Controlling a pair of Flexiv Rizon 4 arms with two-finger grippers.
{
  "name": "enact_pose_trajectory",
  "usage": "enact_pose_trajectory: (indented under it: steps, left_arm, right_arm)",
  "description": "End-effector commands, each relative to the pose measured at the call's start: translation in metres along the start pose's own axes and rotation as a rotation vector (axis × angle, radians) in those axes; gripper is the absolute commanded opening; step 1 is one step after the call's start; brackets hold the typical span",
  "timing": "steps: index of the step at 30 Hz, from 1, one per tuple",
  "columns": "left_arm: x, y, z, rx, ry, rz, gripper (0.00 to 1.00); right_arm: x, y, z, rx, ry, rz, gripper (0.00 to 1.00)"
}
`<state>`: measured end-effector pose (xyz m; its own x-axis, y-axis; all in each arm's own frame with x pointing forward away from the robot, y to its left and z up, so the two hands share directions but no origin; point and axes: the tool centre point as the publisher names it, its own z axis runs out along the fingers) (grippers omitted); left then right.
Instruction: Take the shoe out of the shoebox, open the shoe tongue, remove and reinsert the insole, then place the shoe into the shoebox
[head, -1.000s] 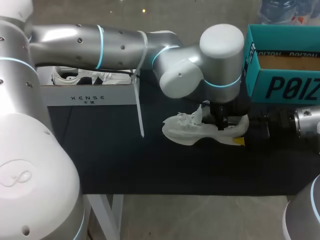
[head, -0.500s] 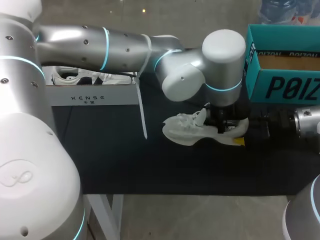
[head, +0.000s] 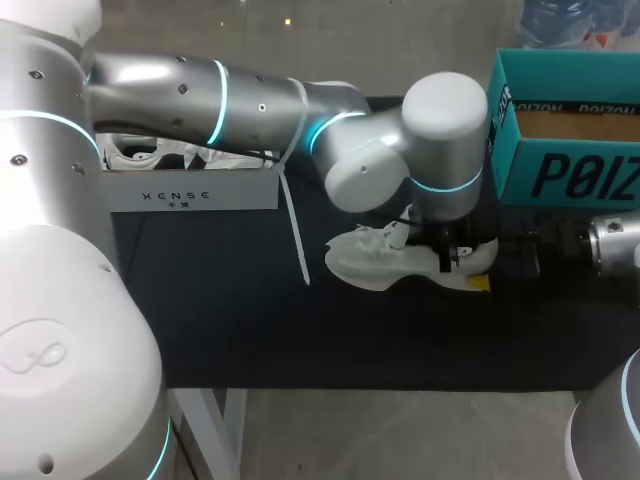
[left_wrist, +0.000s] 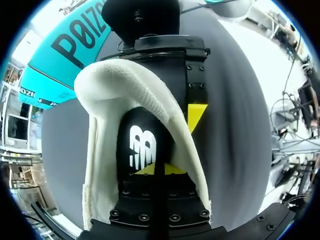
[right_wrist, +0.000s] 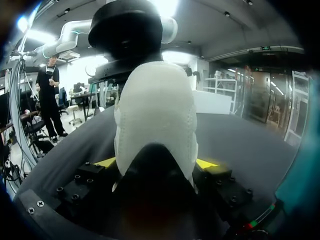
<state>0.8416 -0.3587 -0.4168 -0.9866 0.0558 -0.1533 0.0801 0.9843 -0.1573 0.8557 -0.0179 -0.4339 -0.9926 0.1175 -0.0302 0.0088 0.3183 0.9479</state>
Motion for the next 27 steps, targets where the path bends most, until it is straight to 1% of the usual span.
enact_pose_trajectory:
  steps: [1,4,13,21,27]
  left_arm:
    - [0.006,0.003,0.039,-0.005,-0.021,-0.006,0.0]
    - [0.008,0.006,0.035,-0.002,-0.036,-0.004,0.0]
    - [0.004,0.012,0.015,0.007,-0.092,-0.009,0.0]
    - [0.003,0.014,0.003,0.03,-0.129,-0.007,0.0]
    - [0.001,0.014,-0.01,0.048,-0.155,-0.012,0.0]
  right_arm:
    - [-0.002,-0.002,0.003,0.0,0.0,-0.001,0.0]
    - [-0.002,-0.002,0.003,0.0,0.0,-0.001,0.0]
    - [-0.002,-0.002,0.003,0.0,0.0,-0.001,0.0]
    - [-0.002,-0.002,0.003,0.0,0.0,-0.001,0.0]
    - [-0.002,-0.002,0.003,0.0,0.0,-0.001,0.0]
